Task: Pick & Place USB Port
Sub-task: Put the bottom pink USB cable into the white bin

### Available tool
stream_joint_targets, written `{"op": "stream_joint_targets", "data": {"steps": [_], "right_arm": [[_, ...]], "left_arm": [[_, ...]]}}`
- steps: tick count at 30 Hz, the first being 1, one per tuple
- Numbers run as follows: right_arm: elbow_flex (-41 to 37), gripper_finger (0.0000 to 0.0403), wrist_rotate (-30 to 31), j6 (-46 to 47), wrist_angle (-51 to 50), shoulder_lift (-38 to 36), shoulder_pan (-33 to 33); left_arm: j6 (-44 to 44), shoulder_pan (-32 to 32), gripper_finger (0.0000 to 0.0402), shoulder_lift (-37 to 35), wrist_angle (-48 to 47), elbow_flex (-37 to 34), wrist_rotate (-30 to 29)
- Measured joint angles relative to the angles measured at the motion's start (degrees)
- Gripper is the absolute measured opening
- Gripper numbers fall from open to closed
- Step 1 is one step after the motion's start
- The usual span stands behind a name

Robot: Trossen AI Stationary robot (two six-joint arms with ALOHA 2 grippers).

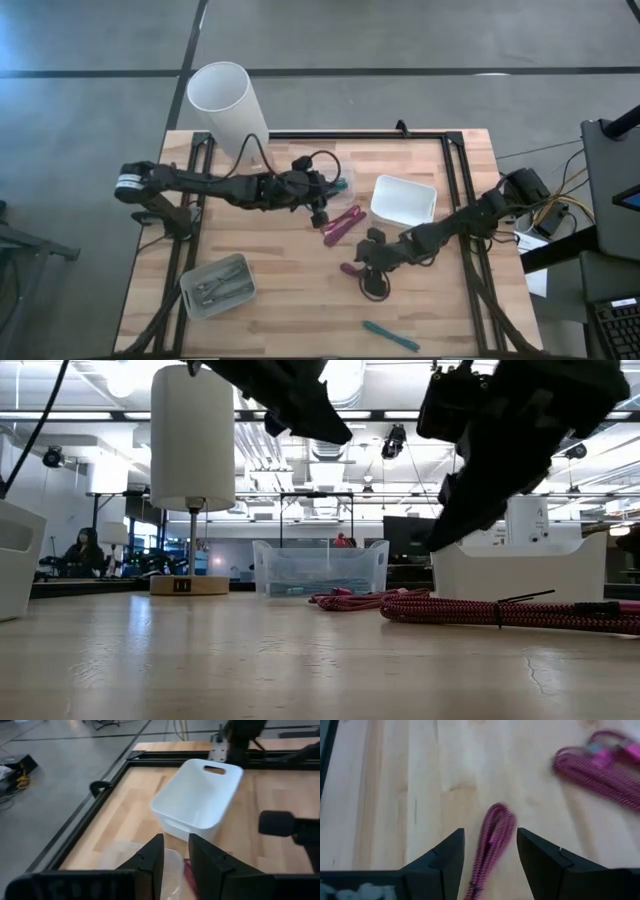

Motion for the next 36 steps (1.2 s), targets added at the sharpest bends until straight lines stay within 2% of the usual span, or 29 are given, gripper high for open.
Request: {"op": "stream_joint_targets", "data": {"steps": [13, 17, 21, 25, 29, 36], "right_arm": [[4.2, 0.0171, 3.4, 0.4, 1.3, 12.9, 1.8], [6.7, 0.0141, 3.5, -1.3, -1.1, 14.6, 1.8], [9.6, 0.0091, 3.2, -3.3, -6.5, 14.9, 1.7], [12.7, 0.0042, 2.4, -4.1, -13.3, 13.9, 1.7], [15.6, 0.0017, 2.7, -4.1, -21.2, 11.0, 1.7], [18.3, 0.0019, 14.2, -4.1, -38.0, 0.8, 1.8]], "left_arm": [[-2.5, -6.8, 0.0094, 0.1, -0.3, 0.0, 0.0], [-2.5, -8.1, 0.0094, 0.1, -1.0, -0.1, 0.1], [-2.8, -8.6, 0.0094, 0.1, -1.8, -0.1, 0.0], [-4.2, -8.7, 0.0094, 0.1, -2.7, -0.1, 0.0], [-4.7, -8.7, 0.0094, 0.1, -3.2, -0.1, 0.0], [-5.9, -8.7, 0.0094, 0.2, -3.7, -0.1, 0.0]]}}
